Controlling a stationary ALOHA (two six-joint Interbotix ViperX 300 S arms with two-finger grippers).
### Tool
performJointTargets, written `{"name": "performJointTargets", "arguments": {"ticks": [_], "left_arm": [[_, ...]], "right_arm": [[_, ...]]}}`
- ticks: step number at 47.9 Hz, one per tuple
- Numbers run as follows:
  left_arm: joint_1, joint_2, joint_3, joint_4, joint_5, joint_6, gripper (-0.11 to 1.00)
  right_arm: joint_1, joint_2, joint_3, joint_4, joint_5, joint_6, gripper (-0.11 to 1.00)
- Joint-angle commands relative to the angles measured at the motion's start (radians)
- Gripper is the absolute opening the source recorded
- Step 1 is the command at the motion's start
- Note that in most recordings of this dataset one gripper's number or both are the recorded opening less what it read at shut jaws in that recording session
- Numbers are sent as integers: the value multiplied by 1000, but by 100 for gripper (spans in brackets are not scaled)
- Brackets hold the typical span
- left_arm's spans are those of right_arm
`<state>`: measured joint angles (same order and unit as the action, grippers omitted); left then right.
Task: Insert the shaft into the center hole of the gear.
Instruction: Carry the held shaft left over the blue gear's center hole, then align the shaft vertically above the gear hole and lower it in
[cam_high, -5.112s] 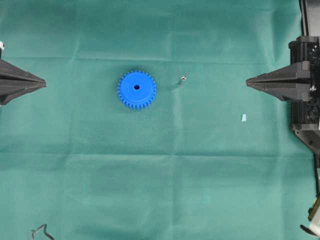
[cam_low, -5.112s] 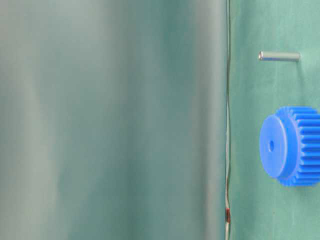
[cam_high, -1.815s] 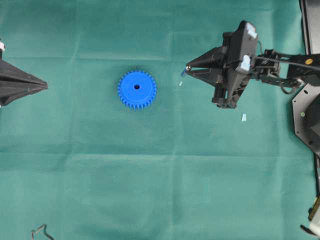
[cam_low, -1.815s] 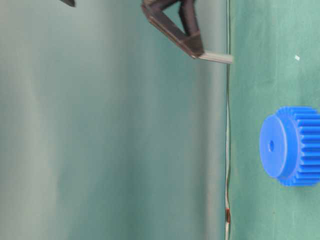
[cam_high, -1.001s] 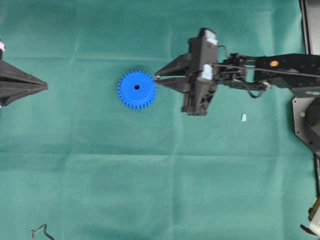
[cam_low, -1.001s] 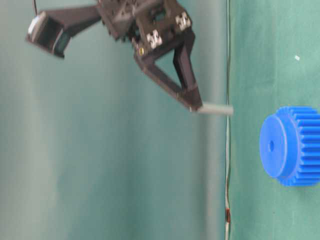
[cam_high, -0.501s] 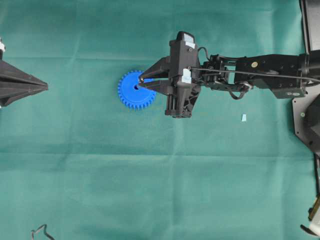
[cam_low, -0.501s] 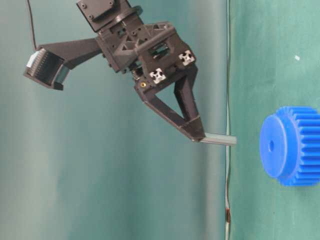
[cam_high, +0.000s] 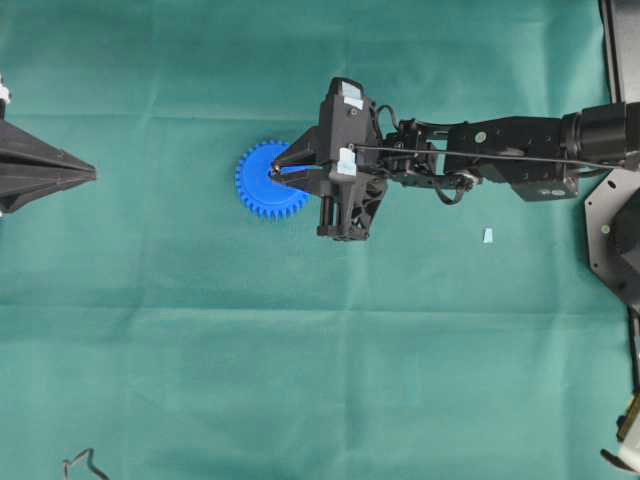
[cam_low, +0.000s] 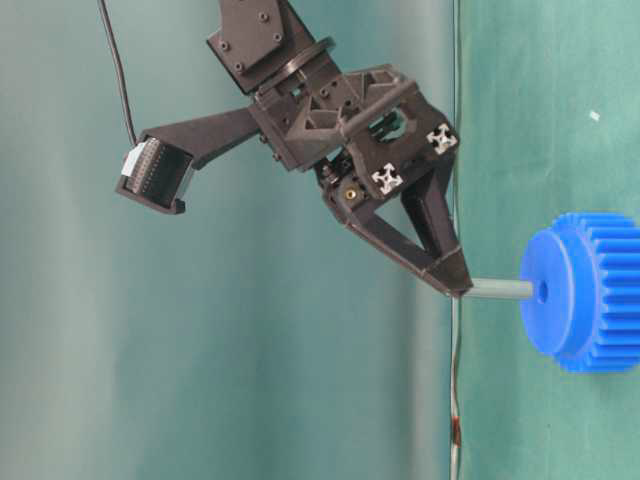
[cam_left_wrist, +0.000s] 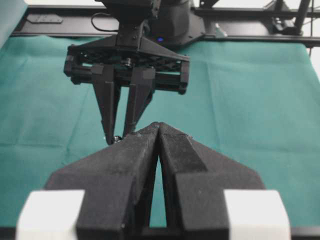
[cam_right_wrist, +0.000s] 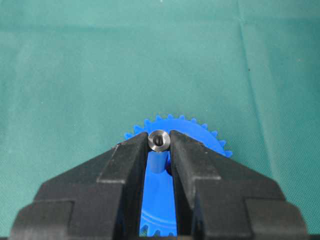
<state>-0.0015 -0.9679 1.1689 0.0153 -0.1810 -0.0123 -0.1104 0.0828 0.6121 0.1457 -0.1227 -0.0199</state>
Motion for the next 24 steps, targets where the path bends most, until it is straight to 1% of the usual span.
{"name": "performJointTargets", "arguments": {"ticks": [1,24], "left_arm": [[0,5,-23,3,-6,2,0],[0,5,-23,3,-6,2,0]], "right_arm": [[2,-12,-18,3,-9,2,17],[2,21,-14,5,-41,5,17]]}}
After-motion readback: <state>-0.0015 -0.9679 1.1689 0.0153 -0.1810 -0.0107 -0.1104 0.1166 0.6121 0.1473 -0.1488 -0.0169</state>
